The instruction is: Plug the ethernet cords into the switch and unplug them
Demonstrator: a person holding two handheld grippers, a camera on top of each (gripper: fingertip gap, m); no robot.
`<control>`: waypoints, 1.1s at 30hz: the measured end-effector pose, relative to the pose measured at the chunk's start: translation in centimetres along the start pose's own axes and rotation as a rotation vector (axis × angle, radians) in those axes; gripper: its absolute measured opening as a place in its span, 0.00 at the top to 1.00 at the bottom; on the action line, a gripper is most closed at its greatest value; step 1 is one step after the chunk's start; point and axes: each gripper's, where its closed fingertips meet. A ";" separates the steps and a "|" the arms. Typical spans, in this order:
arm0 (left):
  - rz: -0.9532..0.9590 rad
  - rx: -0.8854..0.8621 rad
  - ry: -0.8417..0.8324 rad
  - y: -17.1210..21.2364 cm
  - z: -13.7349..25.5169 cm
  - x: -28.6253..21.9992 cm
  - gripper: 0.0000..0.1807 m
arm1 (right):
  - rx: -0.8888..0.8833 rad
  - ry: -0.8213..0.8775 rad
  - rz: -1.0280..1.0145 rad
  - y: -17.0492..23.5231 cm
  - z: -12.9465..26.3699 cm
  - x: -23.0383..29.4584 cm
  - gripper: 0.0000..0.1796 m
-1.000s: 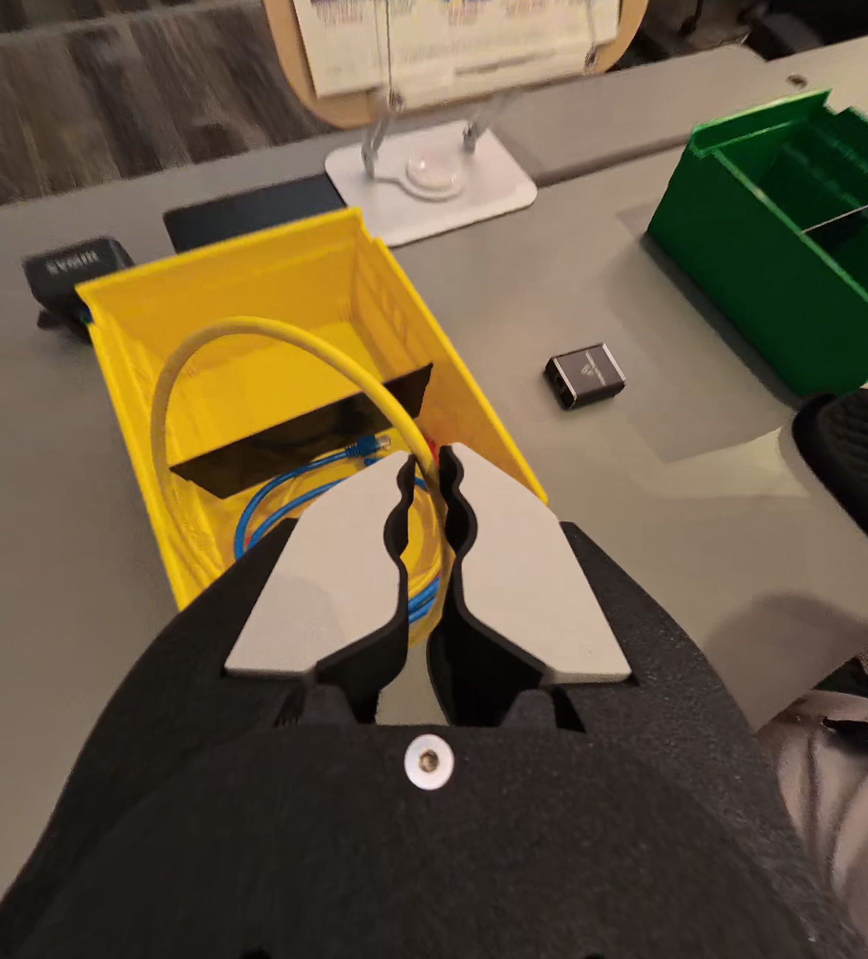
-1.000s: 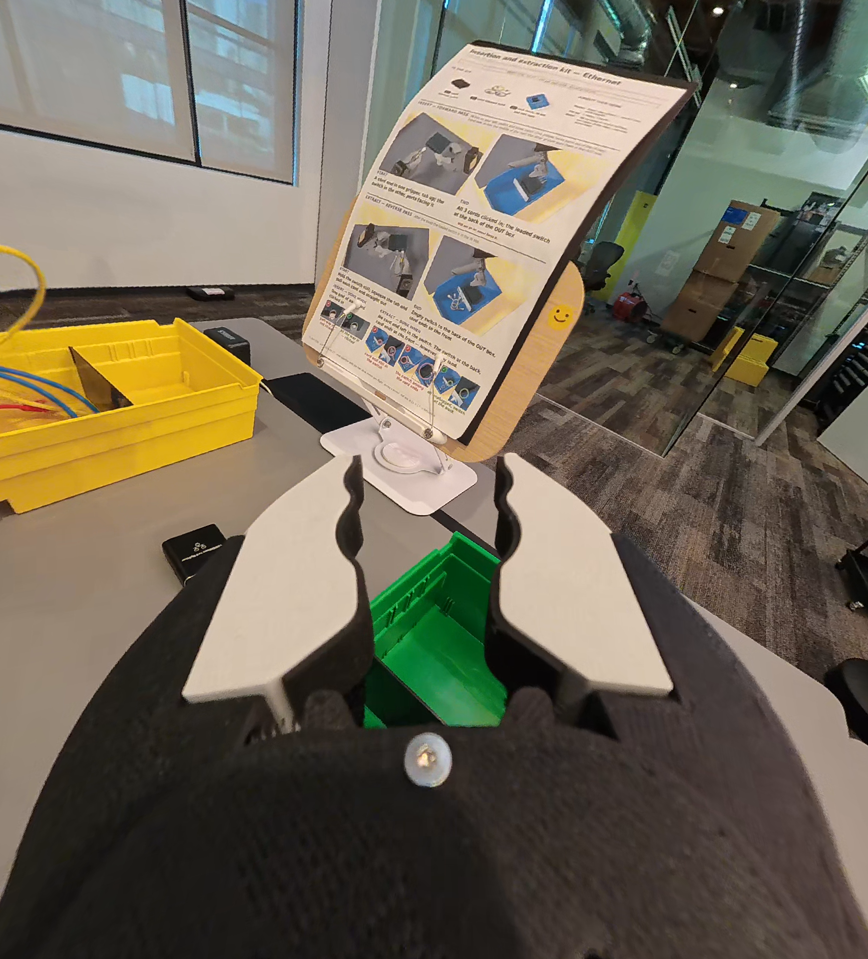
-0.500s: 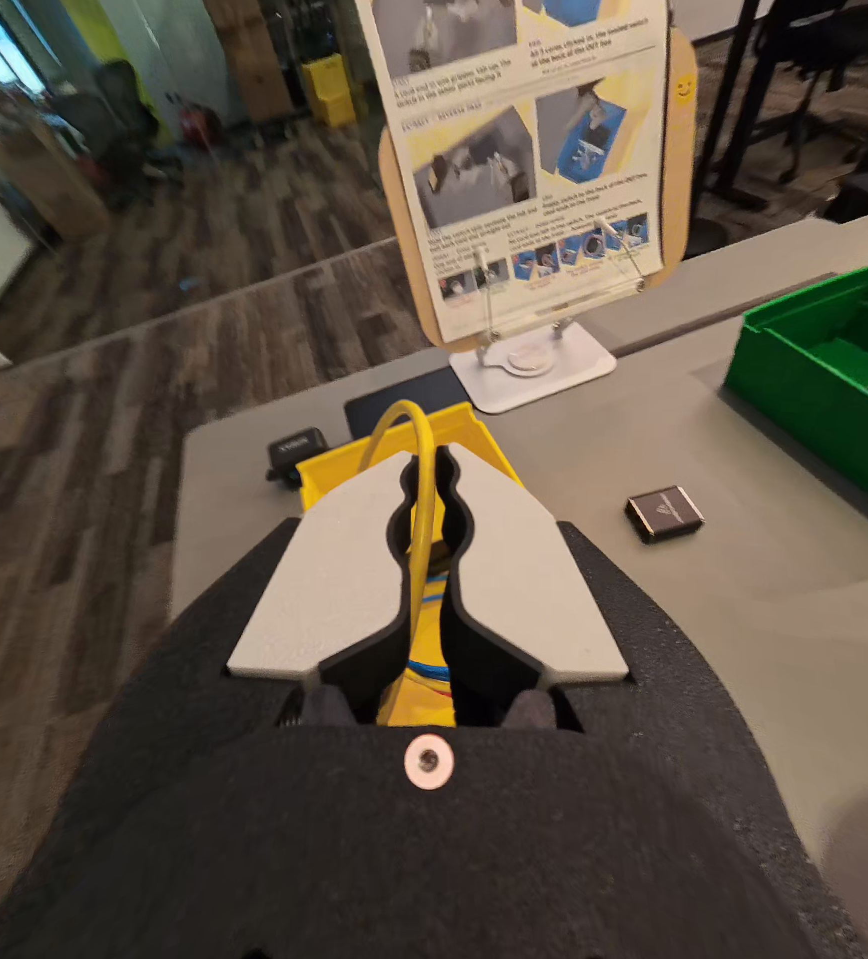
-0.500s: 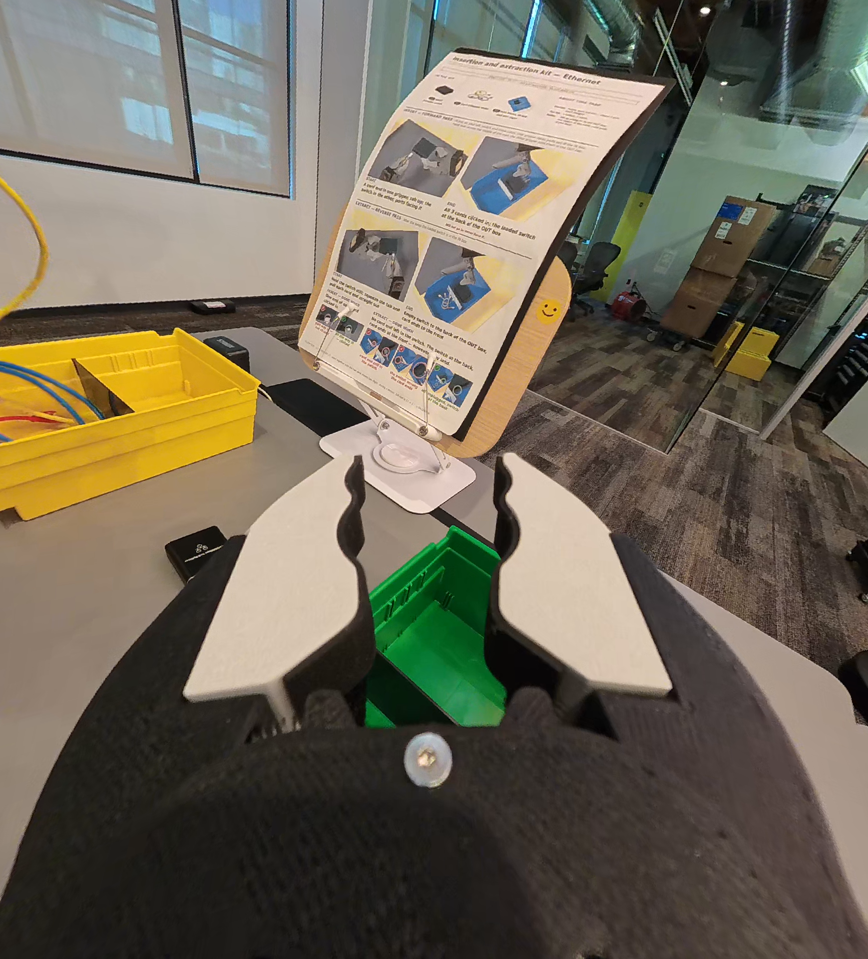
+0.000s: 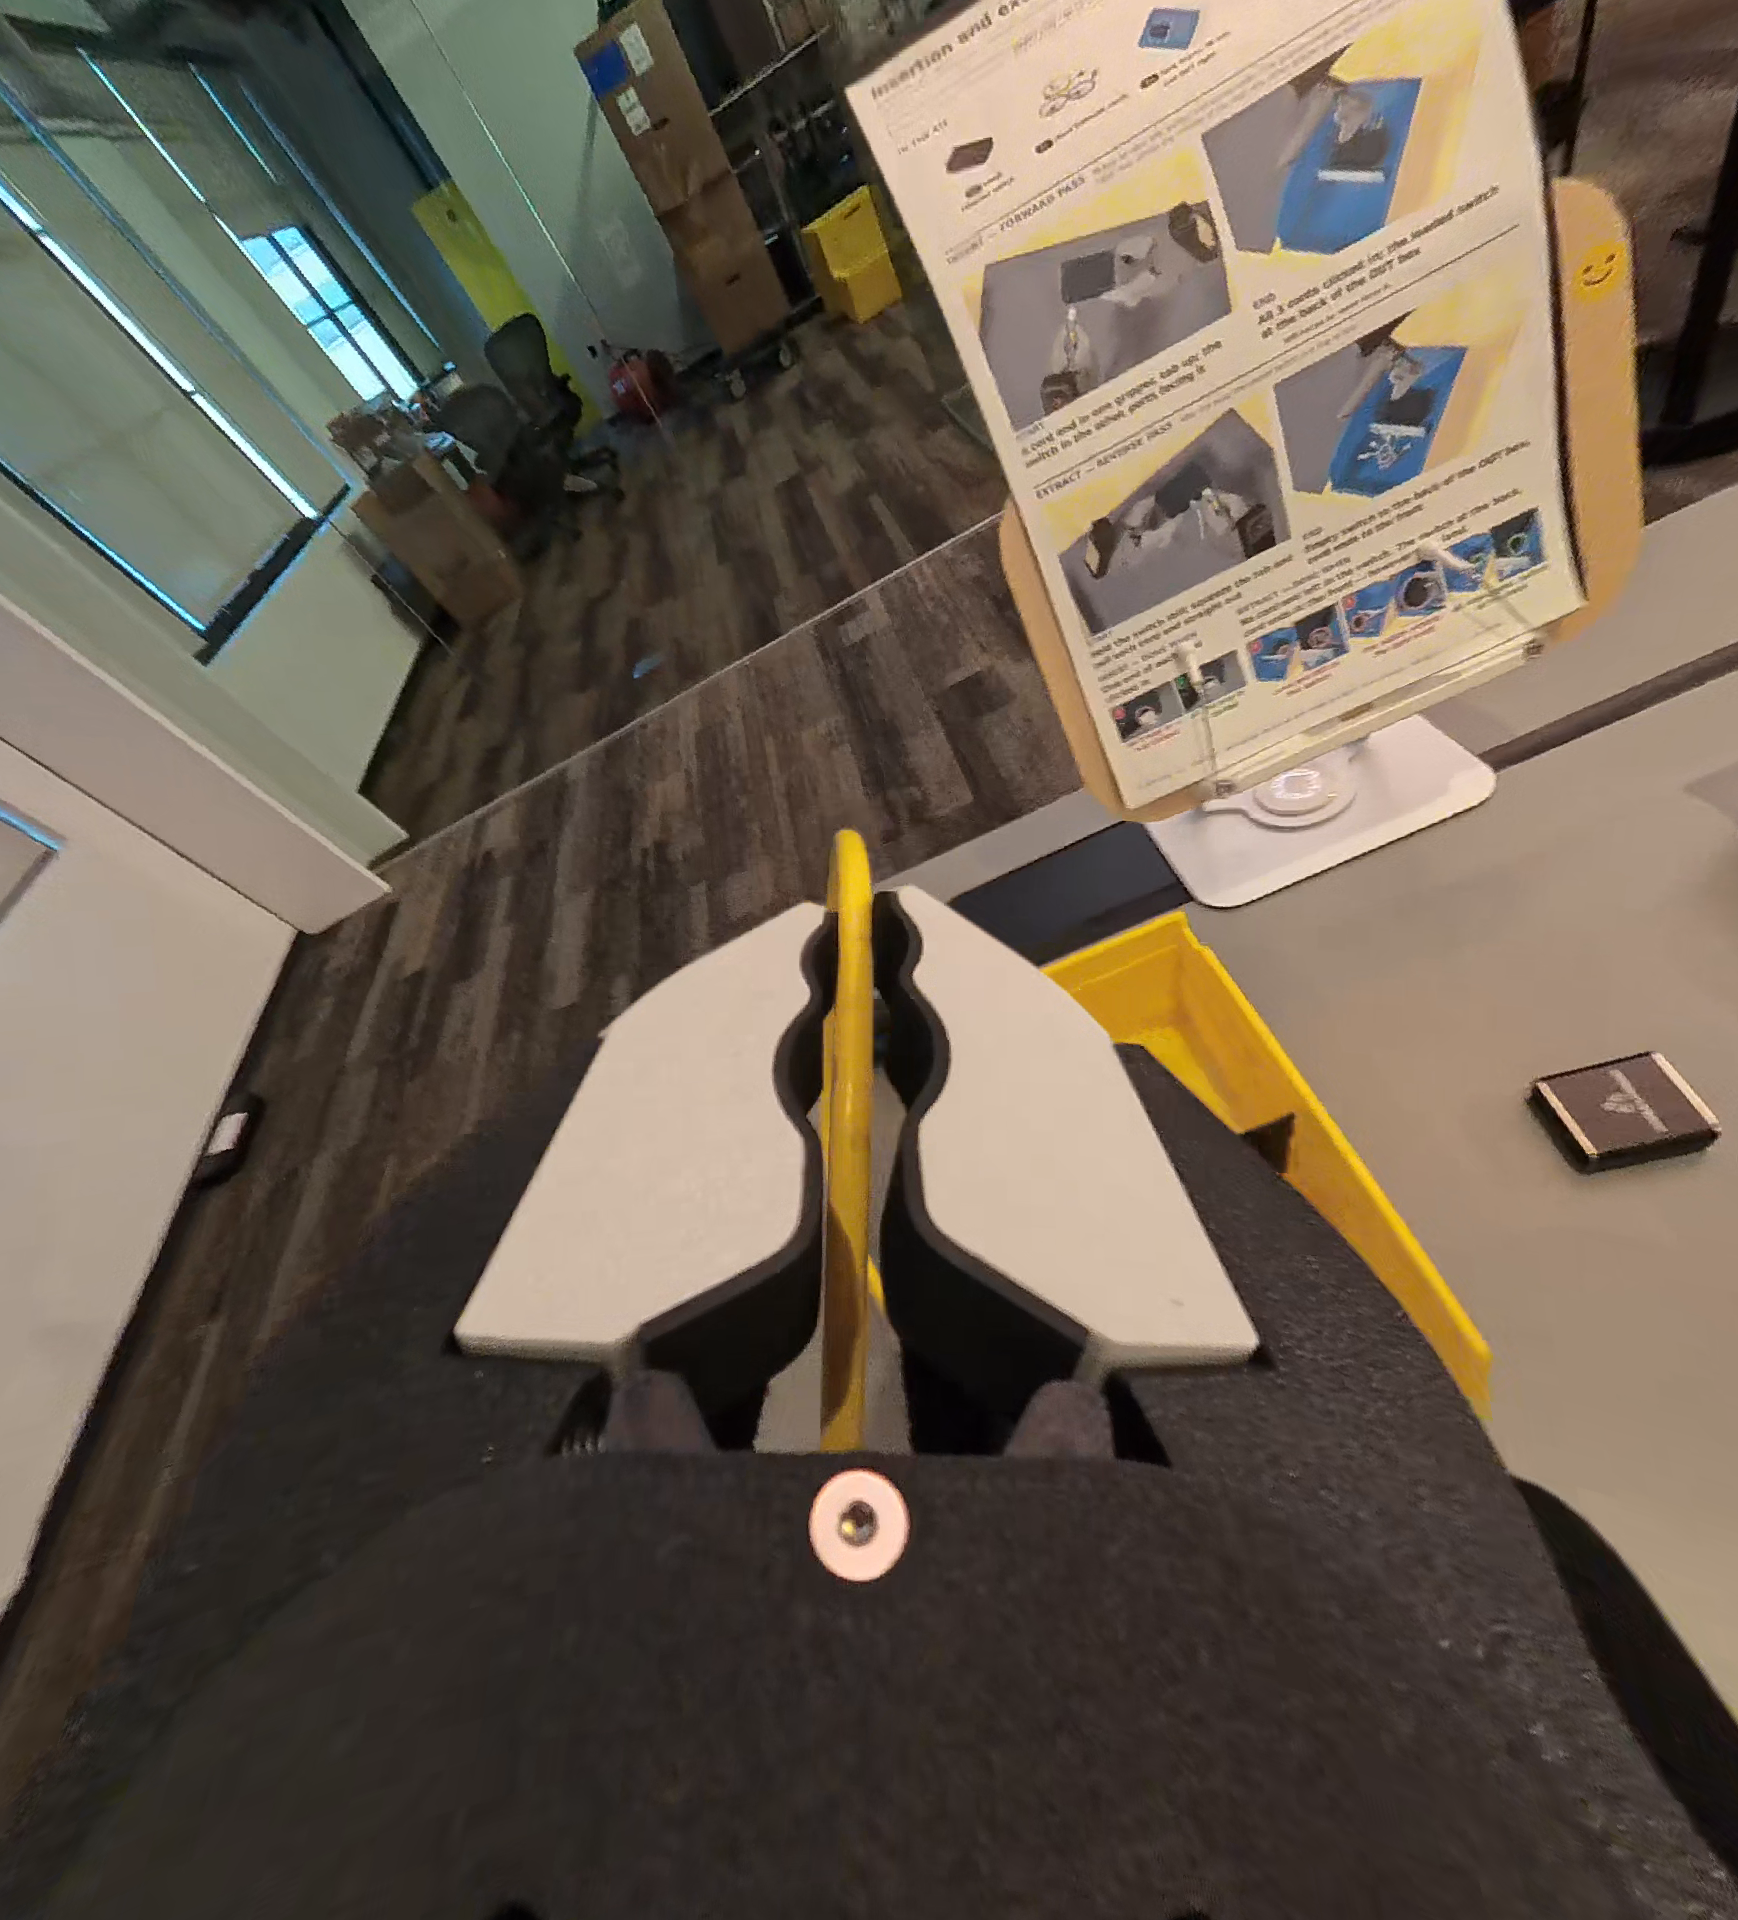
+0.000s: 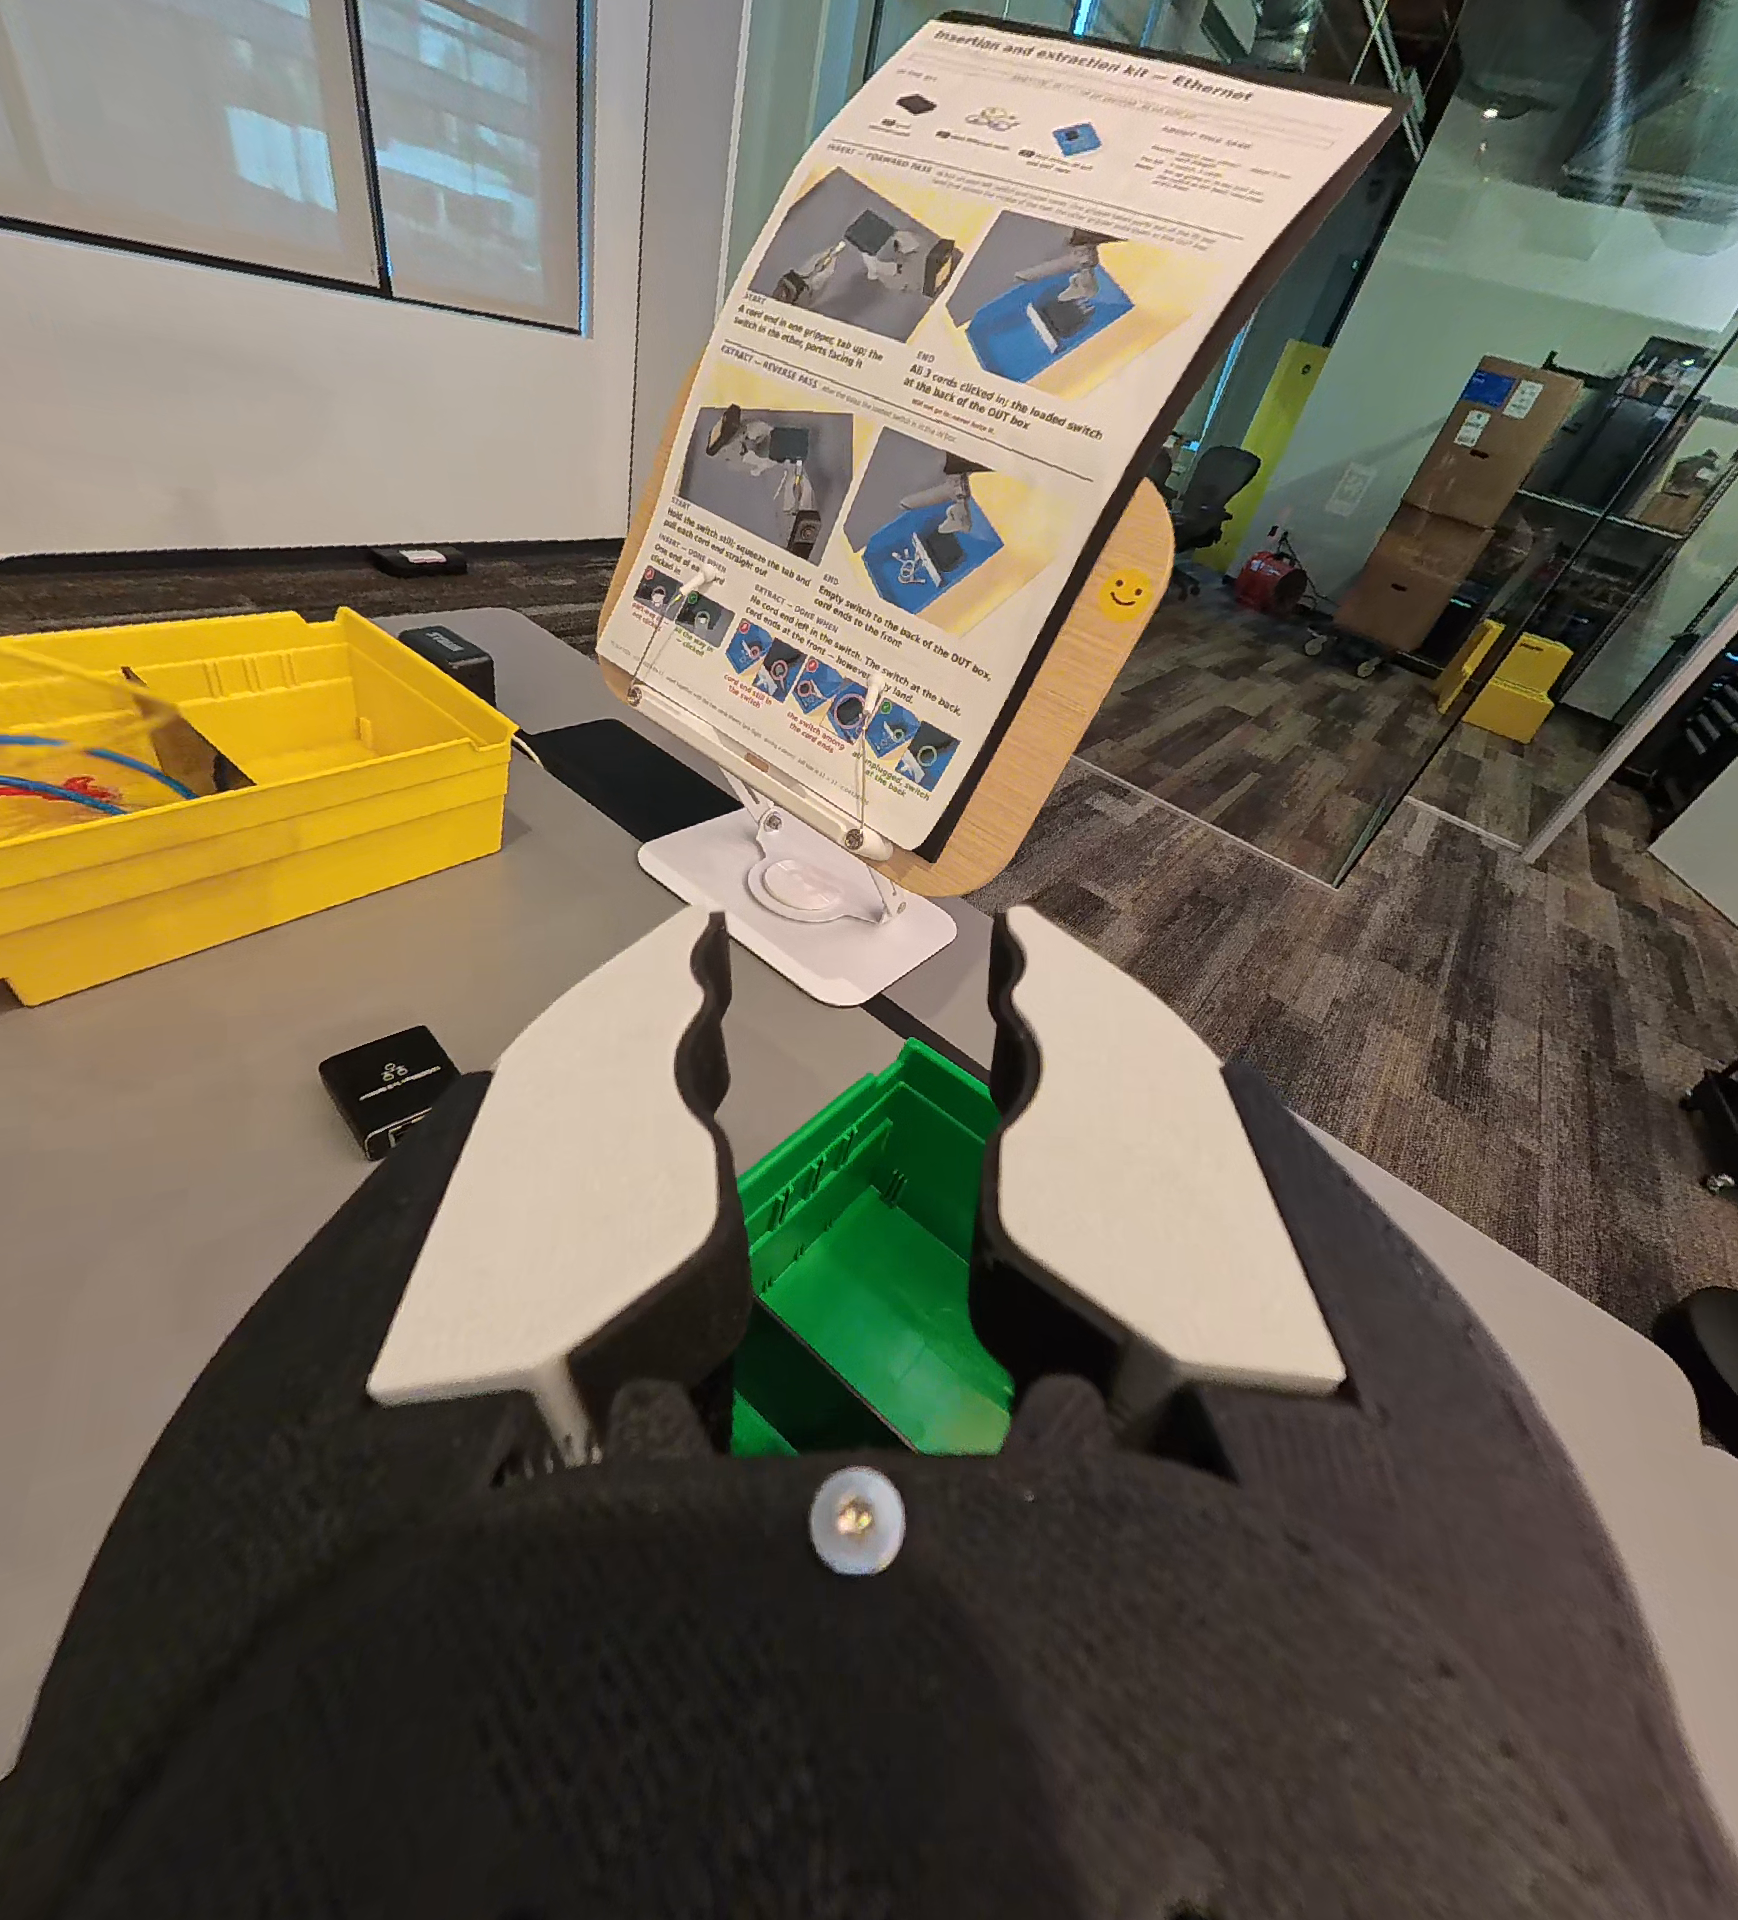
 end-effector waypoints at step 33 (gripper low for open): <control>-0.196 0.069 0.500 -7.2 -7.7 -16.9 0.97 | 0.059 -0.004 0.014 1.0 -0.9 0.1 0.73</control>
Point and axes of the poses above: each gripper's, where its closed fingertips meet, z back along the fingers, y out of its underside, x = y × z across the jaws, and after that the axes turned 6 degrees about -y, right-handed
